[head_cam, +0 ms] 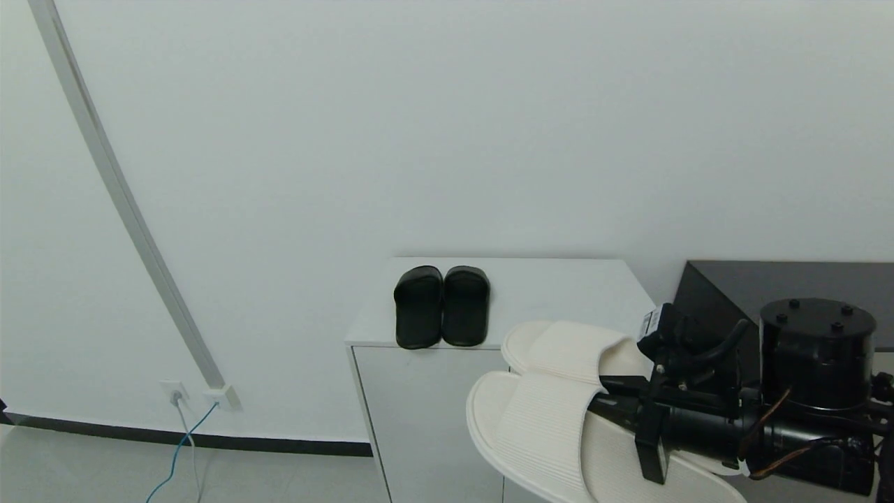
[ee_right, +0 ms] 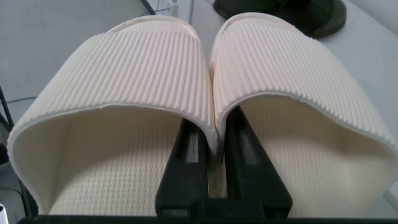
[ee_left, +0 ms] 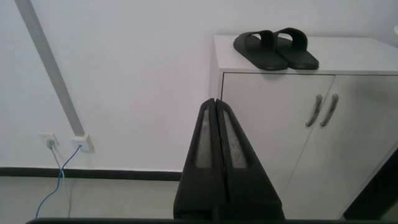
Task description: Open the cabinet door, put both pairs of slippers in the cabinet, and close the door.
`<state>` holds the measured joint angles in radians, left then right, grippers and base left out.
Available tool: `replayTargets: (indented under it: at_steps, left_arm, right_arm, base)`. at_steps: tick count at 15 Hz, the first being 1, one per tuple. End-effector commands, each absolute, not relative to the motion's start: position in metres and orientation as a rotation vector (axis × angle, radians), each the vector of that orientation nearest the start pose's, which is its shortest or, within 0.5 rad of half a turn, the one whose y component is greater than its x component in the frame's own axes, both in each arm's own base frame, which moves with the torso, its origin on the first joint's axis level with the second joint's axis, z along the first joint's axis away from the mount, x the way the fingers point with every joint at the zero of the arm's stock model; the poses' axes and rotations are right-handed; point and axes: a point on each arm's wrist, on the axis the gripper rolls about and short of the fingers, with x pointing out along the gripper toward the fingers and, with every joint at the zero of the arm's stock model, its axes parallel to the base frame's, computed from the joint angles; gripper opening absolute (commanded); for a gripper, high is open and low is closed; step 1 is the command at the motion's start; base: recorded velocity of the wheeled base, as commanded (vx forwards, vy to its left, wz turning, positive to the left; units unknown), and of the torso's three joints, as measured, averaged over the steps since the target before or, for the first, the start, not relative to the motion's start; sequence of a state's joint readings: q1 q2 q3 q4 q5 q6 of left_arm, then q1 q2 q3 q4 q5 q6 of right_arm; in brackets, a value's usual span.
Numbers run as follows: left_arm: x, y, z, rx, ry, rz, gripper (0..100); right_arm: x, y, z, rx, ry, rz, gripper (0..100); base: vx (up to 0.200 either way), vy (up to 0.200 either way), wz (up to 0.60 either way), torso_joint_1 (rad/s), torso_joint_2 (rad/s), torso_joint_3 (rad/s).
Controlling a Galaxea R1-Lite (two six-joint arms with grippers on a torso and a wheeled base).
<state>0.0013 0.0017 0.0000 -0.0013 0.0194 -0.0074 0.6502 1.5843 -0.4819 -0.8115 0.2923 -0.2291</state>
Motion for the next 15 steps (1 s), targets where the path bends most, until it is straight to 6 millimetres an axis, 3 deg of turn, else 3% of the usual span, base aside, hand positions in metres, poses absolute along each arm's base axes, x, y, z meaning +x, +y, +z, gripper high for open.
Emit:
replayTargets:
  at_steps: [1,15]
  left_arm:
    - [-0.0227,0.0004,0.0757,-0.008,0.000,0.021,0]
    - [-0.0227,0.0004,0.0757,-0.008,0.000,0.021,0]
  right_arm:
    - [0.1941,0.1553,0.1468,-0.266,0.197,0.965,0]
    - [0.1958,0.1566,0.1407,-0.273,0.221,0.967,0]
  base:
    - [0.000,0.000,0.00,0.000,0.00,0.000]
    - [0.000,0.000,0.00,0.000,0.00,0.000]
